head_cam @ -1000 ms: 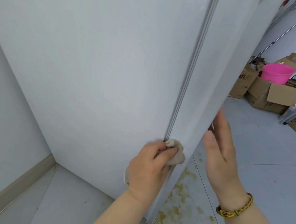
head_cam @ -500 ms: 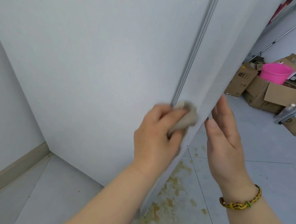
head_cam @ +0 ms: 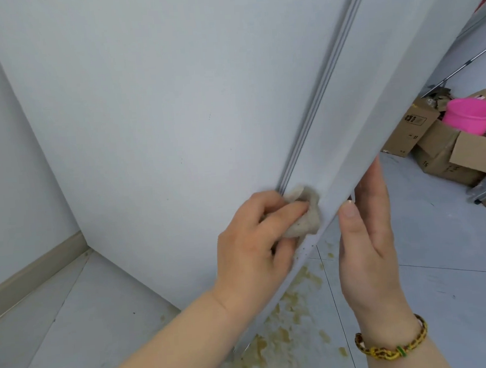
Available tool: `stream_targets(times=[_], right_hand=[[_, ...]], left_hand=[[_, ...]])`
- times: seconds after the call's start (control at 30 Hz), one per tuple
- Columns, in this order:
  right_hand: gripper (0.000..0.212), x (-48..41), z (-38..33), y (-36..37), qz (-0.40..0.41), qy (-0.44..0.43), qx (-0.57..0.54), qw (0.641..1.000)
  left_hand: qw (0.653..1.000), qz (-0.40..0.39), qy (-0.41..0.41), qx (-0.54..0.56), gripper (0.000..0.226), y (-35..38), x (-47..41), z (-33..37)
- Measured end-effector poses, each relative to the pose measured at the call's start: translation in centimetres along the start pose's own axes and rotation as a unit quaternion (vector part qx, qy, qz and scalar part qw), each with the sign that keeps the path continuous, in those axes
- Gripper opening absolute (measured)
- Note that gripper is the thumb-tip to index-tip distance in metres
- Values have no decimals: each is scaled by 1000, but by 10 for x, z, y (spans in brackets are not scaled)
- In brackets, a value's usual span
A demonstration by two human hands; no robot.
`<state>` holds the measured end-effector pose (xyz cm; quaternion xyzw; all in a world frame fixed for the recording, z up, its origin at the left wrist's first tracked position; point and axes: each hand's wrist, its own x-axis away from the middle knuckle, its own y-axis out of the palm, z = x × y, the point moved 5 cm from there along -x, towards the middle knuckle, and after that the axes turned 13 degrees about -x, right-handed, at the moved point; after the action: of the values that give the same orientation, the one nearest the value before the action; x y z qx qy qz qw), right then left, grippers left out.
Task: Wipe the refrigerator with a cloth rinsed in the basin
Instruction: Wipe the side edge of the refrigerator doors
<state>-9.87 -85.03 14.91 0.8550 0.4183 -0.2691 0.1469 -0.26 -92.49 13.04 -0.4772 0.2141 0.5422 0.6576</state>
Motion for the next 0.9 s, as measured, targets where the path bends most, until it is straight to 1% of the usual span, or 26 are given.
stream_targets(times=[0.07,0.1,0.17,0.23,0.27,0.33,0.4,0.5,0.53,0.57,0.6,0.7,0.77,0.83,0.9], right_hand=[[59,2,1,1,5,-2,2,1000],[60,3,1,1,8,0,-1,1000],[62,2,0,0,2,4,-7,1000],[55,0,-2,-3,-1,11,-7,1000],[48,-1,-1,-5,3,21,-13,1000],[45,-1,0,-7,7,32,-21,999],[44,0,-2,-7,-2,19,-21,1000],[51,1,-1,-9,-9,32,-37,999],[54,1,-1,-10,-10,36,-36,999],[57,0,-2,-10,-11,39,-35,999],[59,0,-3,-10,-12,41,-35,998],[66,-1,-4,-9,-11,43,-37,998],[70,-1,-3,-8,-10,40,-41,998],[70,0,-1,-6,-7,34,-42,998],[67,0,0,-4,-4,25,-37,999]], left_hand=[[998,-29,-8,-50,36,2,26,-10],[998,-26,-4,-63,37,0,37,-12],[998,29,24,-50,37,-9,40,-4],[993,85,75,-41,36,-17,23,14],[989,99,102,-50,34,-17,12,23],[982,103,134,-80,28,-12,3,29],[983,67,136,-107,26,1,22,19],[979,-50,124,-153,30,20,71,-4],[978,-70,117,-158,32,23,79,-8],[979,-70,112,-155,34,22,79,-9],[982,-51,110,-146,36,17,71,-5],[991,47,88,-90,36,-6,20,13],[991,89,78,-56,31,-13,-1,16],[992,86,78,-45,28,-7,9,9],[995,42,76,-55,31,7,38,-2]])
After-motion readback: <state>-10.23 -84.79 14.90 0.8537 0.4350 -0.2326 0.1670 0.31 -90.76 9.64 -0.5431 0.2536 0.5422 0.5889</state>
